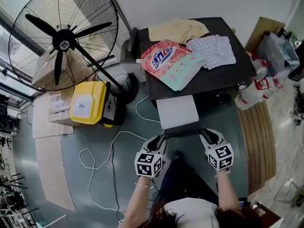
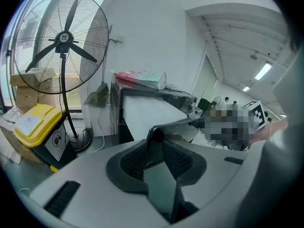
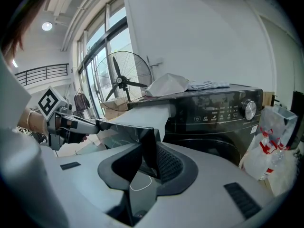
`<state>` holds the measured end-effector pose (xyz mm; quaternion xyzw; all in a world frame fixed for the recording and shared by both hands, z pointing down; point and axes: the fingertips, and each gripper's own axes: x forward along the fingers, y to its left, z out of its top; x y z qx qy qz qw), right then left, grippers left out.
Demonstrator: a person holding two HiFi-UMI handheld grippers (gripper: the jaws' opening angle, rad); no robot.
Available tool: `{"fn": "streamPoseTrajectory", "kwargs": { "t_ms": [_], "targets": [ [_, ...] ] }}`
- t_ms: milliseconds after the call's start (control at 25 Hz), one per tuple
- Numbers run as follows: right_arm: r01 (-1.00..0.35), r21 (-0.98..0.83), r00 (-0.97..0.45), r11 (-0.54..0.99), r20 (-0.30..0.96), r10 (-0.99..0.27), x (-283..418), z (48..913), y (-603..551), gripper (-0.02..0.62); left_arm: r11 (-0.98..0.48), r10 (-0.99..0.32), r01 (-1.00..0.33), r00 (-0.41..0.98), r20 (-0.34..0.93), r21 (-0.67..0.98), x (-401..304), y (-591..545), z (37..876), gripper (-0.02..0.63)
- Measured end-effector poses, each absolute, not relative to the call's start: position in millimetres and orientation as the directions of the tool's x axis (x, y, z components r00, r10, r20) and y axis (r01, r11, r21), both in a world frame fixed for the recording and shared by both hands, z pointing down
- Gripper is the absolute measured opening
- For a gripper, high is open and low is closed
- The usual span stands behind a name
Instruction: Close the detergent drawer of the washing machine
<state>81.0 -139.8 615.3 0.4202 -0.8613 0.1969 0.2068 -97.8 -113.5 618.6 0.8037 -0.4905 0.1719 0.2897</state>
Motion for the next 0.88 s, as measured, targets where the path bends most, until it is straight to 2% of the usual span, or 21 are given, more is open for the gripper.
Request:
{"fn": "streamPoseTrajectory", "kwargs": {
  "t_ms": [880],
  "targets": [
    [-0.833, -0.178, -0.532, 0.524, 0.516, -0.671, 73.7, 614.7, -173.9, 0.112, -0.364, -0.685, -0.882, 0.472, 0.555, 0.3, -106.1, -148.5, 617.3, 0.112]
  ]
}}
